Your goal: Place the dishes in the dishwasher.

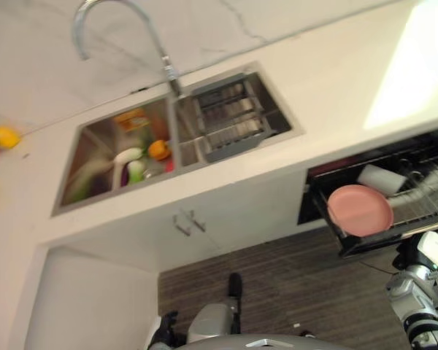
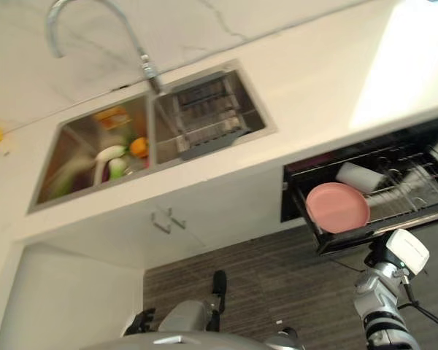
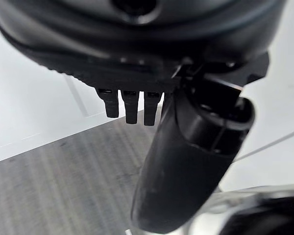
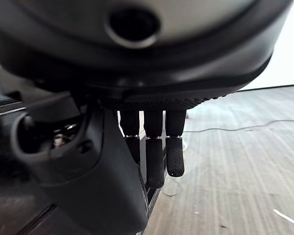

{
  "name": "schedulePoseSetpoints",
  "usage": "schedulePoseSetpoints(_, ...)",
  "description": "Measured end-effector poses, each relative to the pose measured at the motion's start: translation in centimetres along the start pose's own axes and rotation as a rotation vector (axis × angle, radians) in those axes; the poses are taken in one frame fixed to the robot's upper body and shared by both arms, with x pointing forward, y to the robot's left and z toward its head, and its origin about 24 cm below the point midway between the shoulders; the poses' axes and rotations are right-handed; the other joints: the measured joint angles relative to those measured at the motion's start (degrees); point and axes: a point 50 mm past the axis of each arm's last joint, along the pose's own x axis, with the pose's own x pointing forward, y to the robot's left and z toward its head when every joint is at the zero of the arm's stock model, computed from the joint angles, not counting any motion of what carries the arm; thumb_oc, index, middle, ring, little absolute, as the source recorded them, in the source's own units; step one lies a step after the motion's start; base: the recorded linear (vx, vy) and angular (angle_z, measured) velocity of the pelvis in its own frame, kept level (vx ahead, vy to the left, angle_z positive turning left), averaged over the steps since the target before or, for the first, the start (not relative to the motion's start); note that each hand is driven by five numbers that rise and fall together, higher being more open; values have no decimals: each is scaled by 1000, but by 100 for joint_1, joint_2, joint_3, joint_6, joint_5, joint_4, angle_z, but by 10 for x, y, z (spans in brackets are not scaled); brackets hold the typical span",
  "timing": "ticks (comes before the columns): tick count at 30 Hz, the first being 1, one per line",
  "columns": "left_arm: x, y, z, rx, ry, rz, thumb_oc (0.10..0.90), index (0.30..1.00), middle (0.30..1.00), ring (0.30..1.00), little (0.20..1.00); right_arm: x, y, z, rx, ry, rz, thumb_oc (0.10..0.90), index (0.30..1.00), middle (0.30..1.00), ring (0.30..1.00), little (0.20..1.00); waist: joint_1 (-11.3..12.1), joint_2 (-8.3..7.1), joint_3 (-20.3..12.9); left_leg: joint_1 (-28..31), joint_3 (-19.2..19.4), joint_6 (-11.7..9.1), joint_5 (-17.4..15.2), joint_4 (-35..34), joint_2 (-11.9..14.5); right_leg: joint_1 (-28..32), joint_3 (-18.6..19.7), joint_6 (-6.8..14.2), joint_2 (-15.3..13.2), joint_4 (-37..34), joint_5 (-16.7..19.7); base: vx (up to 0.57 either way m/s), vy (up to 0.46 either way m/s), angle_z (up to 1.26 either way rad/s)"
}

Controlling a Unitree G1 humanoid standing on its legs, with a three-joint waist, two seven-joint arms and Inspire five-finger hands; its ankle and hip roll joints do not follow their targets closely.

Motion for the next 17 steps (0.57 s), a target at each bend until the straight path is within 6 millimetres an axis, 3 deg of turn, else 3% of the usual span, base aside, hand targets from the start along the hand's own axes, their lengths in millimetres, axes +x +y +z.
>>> schedulePoseSetpoints(2, -2, 5, -19, -23, 83, 13, 800, 900, 900, 900, 900, 4, 6, 12, -20, -2, 41, 400, 300, 300, 300, 300, 91, -206, -61, 129, -45, 74, -37, 218, -150, 139, -252, 135, -81, 9, -53, 59, -69, 74)
schedulePoseSetpoints(3, -3, 7, -26, -30, 100, 17, 800, 900, 900, 900, 900, 8, 6, 11, -28, 29, 51, 400, 300, 300, 300, 300, 114, -189, -95, 198, -239, 511, -146, 127, -188, 253, -398, 194, -6, 20, -89, 42, -40, 98)
schedulePoseSetpoints(4, -1, 12, -22, -37, 85, 29, 800, 900, 900, 900, 900, 9, 7, 12, -18, 56, 61, 400, 300, 300, 300, 300, 187, -248, -135, 220, -399, 725, -10, 12, -221, 292, -541, 221, -7, 15, -112, 58, -49, 98)
schedulePoseSetpoints(6, 3, 21, -14, -67, 62, 43, 800, 900, 900, 900, 900, 12, 6, 15, 39, 92, 68, 400, 300, 300, 300, 300, 402, -364, -166, 117, -588, 782, 93, -70, -290, 240, -491, 231, -41, 40, -144, 60, -42, 73)
schedulePoseSetpoints(8, 5, 25, -13, -76, 69, 42, 800, 900, 900, 900, 900, 8, 15, 40, 191, 80, 98, 400, 300, 300, 300, 300, 490, -525, -254, 104, -729, 781, 96, -71, -399, 306, -488, 273, -63, 20, -209, 35, -14, 40)
schedulePoseSetpoints(10, 6, 25, -6, -83, 46, 29, 800, 900, 900, 900, 900, -2, 28, 64, 300, 41, 141, 800, 900, 900, 900, 900, 626, -551, -307, 98, -729, 718, 15, -74, -391, 292, -474, 258, -84, 42, -262, 37, -2, 7)
schedulePoseSetpoints(15, 10, 28, 8, -108, 16, 16, 800, 900, 900, 900, 900, -49, 70, 85, 357, -103, 318, 800, 900, 900, 900, 900, 608, -698, -327, 103, -672, 701, -23, -72, -319, 240, -425, 193, -61, 83, -322, 15, -1, -4)
schedulePoseSetpoints(17, 12, 33, 9, -133, 29, 27, 800, 900, 900, 900, 900, -82, 95, 75, 382, -104, 446, 800, 900, 900, 900, 900, 450, -854, -334, 128, -607, 687, -50, -69, -285, 184, -315, 180, -86, 137, -357, 8, 11, -18)
